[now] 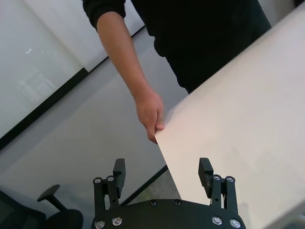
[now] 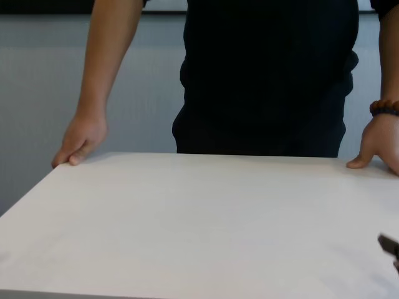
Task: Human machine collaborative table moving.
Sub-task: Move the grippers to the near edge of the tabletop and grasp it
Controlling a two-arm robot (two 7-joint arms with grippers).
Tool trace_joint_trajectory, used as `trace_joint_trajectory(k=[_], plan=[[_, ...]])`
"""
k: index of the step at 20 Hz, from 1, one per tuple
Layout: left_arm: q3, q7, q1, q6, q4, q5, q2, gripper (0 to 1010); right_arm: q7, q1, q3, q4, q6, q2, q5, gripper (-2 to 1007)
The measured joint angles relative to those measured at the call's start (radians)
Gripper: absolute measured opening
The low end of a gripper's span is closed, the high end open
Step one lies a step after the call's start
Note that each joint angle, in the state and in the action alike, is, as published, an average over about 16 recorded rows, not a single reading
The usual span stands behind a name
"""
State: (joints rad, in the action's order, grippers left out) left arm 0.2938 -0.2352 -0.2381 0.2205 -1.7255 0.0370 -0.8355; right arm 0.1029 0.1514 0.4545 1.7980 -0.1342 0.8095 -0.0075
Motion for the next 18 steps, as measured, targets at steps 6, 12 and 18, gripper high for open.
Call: trace_joint_trajectory(k=[6,12,18], plan=[[0.011,-0.005,-0.057,0.018,0.006,-0.103,-0.029,993,0.023,0.068,0.015,0.039,0.007,0.027,-0.088,1001],[0.063,0.012,-0.046,-0.01,0.045,-0.235,-0.024,993,0.031,0.099,0.031,0.053,0.041,0.035,-0.171,1001],[0.124,0.015,-0.005,-0.065,0.09,-0.379,0.004,993,0.023,0.089,0.05,0.045,0.1,0.024,-0.254,1001]])
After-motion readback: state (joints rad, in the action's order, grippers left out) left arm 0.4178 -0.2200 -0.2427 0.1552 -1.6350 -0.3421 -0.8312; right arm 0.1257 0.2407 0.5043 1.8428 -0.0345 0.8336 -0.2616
